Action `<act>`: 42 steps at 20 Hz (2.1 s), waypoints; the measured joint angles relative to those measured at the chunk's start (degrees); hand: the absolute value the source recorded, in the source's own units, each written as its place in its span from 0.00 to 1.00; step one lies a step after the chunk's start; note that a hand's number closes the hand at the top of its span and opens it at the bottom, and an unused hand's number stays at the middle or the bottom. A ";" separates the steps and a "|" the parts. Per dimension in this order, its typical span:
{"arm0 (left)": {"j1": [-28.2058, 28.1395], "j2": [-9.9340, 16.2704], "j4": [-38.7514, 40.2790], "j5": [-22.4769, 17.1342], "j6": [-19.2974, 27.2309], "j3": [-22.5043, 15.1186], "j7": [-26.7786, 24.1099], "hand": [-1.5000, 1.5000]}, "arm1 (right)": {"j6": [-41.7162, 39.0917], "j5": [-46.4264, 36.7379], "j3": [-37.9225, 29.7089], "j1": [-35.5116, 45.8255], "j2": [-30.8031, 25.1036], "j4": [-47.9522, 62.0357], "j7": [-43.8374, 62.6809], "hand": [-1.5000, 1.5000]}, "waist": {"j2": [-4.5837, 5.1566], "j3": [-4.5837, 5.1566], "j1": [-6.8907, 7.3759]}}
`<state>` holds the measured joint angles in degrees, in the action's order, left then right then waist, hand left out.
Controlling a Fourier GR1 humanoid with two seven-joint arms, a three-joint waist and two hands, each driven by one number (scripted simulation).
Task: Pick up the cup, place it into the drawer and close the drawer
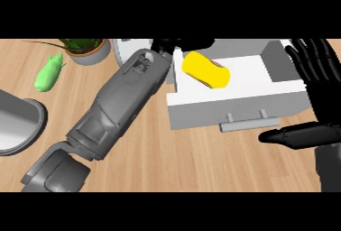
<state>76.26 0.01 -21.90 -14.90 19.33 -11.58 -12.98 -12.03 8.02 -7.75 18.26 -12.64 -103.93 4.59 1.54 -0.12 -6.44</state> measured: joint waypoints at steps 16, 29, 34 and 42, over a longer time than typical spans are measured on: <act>-3.71 0.00 1.16 -9.57 -3.44 -7.28 -3.64 0.00 | -6.65 5.38 5.54 5.15 1.52 2.04 0.54 1.00 | 1.38 0.04 -5.39; -3.92 -0.01 -1.58 -20.32 -1.70 -4.43 -13.80 0.00 | -23.59 4.27 17.00 2.41 -7.93 1.58 7.60 0.00 | 0.02 0.11 -1.33; -4.30 0.00 -1.37 -22.36 -1.04 -4.16 -14.98 0.00 | -21.53 -9.77 20.20 -0.08 -10.19 1.34 4.64 0.00 | -0.52 0.06 1.67; -9.27 0.21 -3.56 -23.73 -4.22 -2.83 -18.89 0.00 | -12.64 -28.39 27.42 -0.14 -6.68 18.27 -3.17 0.00 | -0.91 0.06 6.43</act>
<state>66.99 0.22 -25.47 -38.63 15.11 -14.41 -31.87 -24.67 -20.38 19.67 18.13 -19.33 -85.65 1.42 0.63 -0.06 -0.01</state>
